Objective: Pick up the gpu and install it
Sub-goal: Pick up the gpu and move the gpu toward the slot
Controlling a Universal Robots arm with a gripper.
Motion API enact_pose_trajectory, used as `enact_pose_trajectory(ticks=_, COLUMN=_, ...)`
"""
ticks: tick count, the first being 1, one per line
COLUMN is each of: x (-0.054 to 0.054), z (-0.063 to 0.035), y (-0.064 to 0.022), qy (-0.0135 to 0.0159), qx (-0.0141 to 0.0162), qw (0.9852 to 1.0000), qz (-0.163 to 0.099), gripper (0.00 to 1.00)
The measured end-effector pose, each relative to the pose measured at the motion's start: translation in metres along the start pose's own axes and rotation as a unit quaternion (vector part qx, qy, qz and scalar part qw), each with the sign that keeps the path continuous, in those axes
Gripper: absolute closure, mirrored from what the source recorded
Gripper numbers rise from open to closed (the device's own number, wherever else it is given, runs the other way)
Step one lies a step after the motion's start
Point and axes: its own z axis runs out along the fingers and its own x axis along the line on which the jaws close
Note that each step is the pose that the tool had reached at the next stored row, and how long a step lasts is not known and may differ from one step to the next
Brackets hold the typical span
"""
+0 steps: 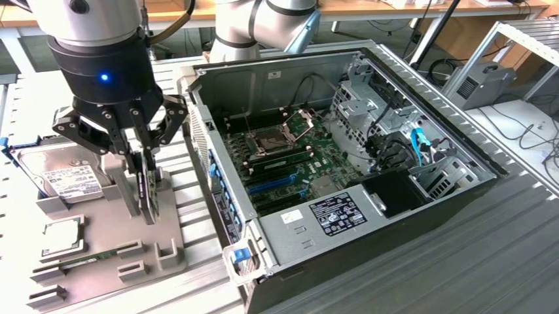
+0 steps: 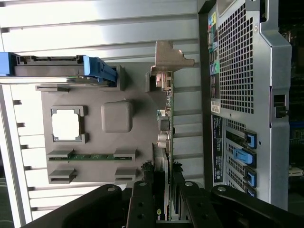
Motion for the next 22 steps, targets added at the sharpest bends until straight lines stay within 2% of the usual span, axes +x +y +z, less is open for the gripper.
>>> enact_pose_trajectory(ticks=22, x=-0.0001, z=-0.0046, y=-0.0002, qy=0.0000, qx=0.0000, qw=1.0000, qz=0.000, gripper=0.74)
